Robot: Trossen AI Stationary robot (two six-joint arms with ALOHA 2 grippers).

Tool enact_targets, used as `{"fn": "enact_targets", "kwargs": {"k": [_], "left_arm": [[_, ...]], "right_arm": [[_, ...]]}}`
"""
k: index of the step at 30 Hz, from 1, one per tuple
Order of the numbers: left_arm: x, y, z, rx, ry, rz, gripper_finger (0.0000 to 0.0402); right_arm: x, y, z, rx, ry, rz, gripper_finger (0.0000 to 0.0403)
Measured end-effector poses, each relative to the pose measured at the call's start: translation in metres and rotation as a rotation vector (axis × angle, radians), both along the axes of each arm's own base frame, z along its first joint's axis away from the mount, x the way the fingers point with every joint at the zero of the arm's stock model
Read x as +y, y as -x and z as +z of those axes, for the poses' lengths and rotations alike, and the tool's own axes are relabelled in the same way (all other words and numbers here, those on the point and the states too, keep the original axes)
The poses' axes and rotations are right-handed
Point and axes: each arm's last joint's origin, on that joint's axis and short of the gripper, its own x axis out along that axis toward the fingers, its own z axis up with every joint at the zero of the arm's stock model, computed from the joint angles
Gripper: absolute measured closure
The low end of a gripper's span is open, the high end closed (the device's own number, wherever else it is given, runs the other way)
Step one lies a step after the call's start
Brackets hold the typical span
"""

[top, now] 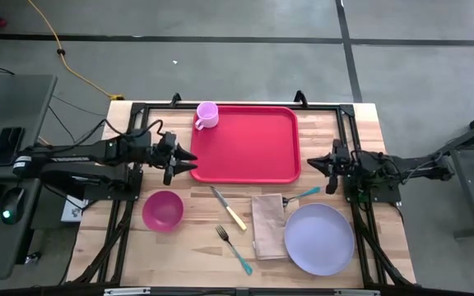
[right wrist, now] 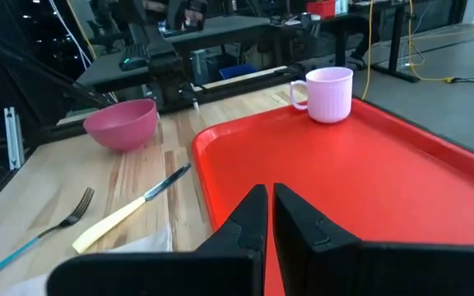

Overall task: Set up tray
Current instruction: Put the light blue plate on the bottom left of the orange serving tray

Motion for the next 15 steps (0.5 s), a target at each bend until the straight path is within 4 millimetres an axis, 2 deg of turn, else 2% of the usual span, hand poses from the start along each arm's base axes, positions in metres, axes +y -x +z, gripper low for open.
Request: {"fn": "enact_targets", "kwargs": {"k": [7, 15], "left_arm": [[0.0, -0.002, -0.019, -0.033, 0.006, -0.002, 0.0208], [0.0, -0.001, -0.037, -0.027, 0.03, 0.002, 0.0208]], "right_arm": [[0.001, -0.002, 0.029, 0.084, 0.041, 0.018, 0.0402], [0.006, -0.017, 0.053, 0.311, -0.02, 0.129, 0.0402]]}}
